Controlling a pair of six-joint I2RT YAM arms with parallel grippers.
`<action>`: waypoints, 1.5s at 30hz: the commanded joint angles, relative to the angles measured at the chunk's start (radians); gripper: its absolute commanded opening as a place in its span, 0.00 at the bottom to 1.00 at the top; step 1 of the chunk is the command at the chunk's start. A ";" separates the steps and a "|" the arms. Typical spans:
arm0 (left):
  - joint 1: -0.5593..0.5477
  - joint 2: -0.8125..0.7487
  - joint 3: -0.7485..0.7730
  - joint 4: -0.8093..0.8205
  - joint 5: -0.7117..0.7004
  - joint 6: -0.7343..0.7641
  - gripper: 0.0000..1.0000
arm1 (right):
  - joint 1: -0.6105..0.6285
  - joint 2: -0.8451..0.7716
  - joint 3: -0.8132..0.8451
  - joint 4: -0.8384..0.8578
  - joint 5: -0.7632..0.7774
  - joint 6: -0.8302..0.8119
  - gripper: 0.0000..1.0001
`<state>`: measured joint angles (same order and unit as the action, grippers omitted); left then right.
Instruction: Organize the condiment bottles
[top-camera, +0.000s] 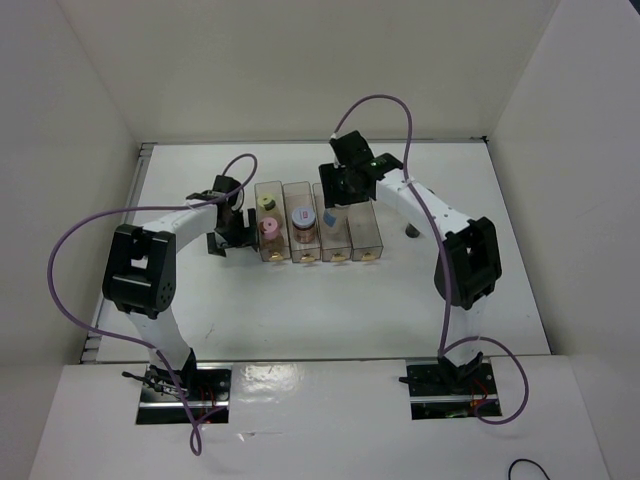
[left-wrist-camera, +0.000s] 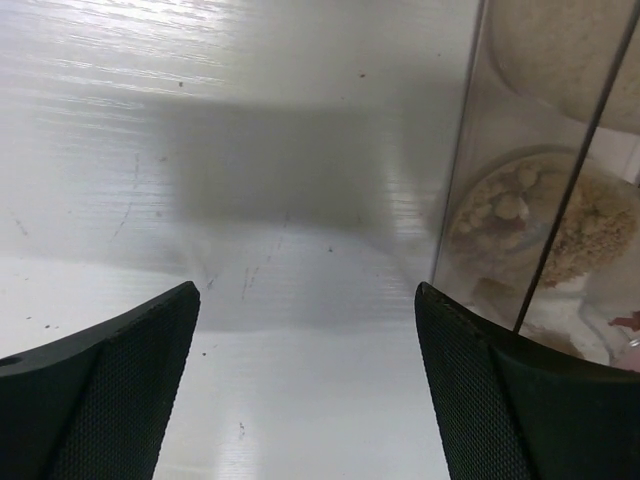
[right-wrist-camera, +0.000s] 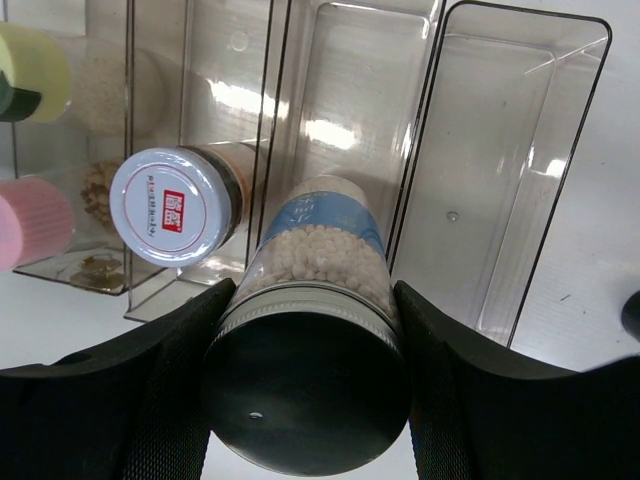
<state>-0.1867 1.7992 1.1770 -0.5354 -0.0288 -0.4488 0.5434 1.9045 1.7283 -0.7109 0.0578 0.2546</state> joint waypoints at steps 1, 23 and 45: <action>-0.003 0.003 0.053 -0.031 -0.054 -0.004 0.95 | 0.019 0.011 0.031 0.054 0.034 -0.021 0.26; 0.118 0.144 0.341 -0.011 -0.065 0.025 1.00 | 0.029 0.054 0.054 0.030 0.073 -0.009 0.98; 0.109 0.336 0.576 0.015 0.044 0.076 0.90 | -0.217 -0.180 0.143 -0.087 0.401 0.014 0.98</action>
<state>-0.0689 2.1212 1.7027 -0.5217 -0.0204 -0.3988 0.3664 1.7851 1.8996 -0.7494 0.3771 0.2642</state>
